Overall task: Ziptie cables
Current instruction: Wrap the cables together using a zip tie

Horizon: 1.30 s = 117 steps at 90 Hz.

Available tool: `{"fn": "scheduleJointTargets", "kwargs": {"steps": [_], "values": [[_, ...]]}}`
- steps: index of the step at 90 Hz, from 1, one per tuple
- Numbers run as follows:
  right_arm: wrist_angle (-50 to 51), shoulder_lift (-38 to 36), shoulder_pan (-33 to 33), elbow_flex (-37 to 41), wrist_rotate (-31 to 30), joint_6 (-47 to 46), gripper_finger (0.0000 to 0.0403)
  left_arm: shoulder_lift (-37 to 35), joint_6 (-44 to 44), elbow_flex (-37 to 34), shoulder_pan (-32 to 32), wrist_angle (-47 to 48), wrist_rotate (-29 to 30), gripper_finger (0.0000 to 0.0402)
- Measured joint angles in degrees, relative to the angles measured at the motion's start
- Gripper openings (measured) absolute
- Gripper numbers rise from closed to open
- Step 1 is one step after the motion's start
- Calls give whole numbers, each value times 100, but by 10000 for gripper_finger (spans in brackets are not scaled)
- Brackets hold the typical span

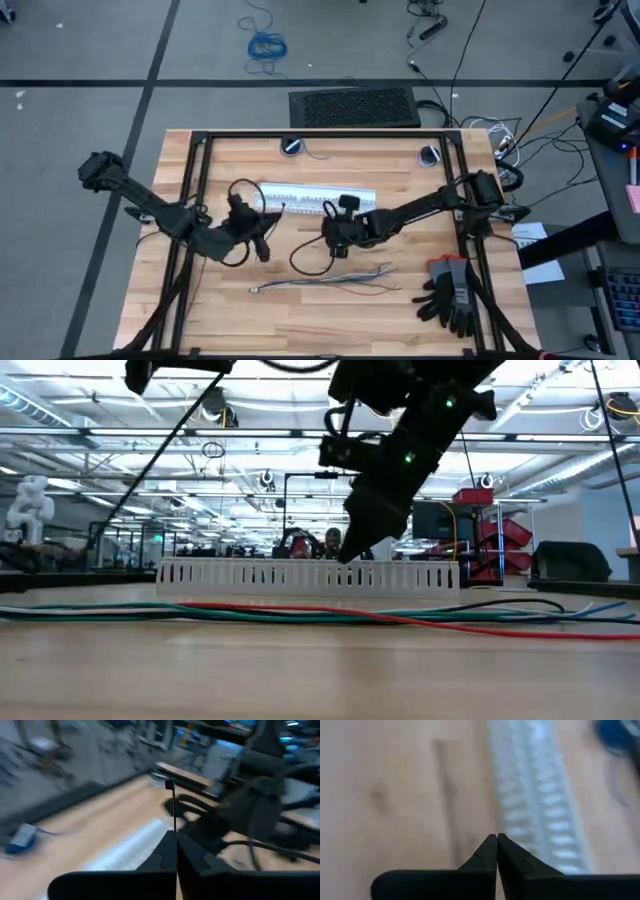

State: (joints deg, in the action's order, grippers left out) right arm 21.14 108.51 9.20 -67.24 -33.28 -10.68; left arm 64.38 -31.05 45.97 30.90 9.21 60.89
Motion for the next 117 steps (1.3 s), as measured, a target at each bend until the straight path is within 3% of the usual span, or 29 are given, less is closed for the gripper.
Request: {"fn": "scheduleJointTargets", "kwargs": {"steps": [16,31,41,64,77,91,109,117], "values": [[141,0,22,0,-55,-132,2,435,-40,-32,113,-457,396,0],[169,-35,70,0,-106,-190,2,1020,-718,-169,208,-1183,693,0],[211,-160,129,0,-132,-218,2,1297,-1487,-373,320,-1065,1257,0],[393,-448,271,0,-138,-175,2,1252,-4406,-1136,576,278,1370,0],[365,-474,289,0,-73,-127,2,1428,-5056,-1461,863,349,1320,0],[-269,-361,292,18,827,-1,2,1883,-4944,-1477,1210,233,1212,0],[-1767,-229,336,216,3151,875,2,2207,-4961,-1476,1350,-7,1278,0],[-1772,-210,466,201,3296,1561,10,2251,-4961,-1475,1350,-36,1302,0]]}}
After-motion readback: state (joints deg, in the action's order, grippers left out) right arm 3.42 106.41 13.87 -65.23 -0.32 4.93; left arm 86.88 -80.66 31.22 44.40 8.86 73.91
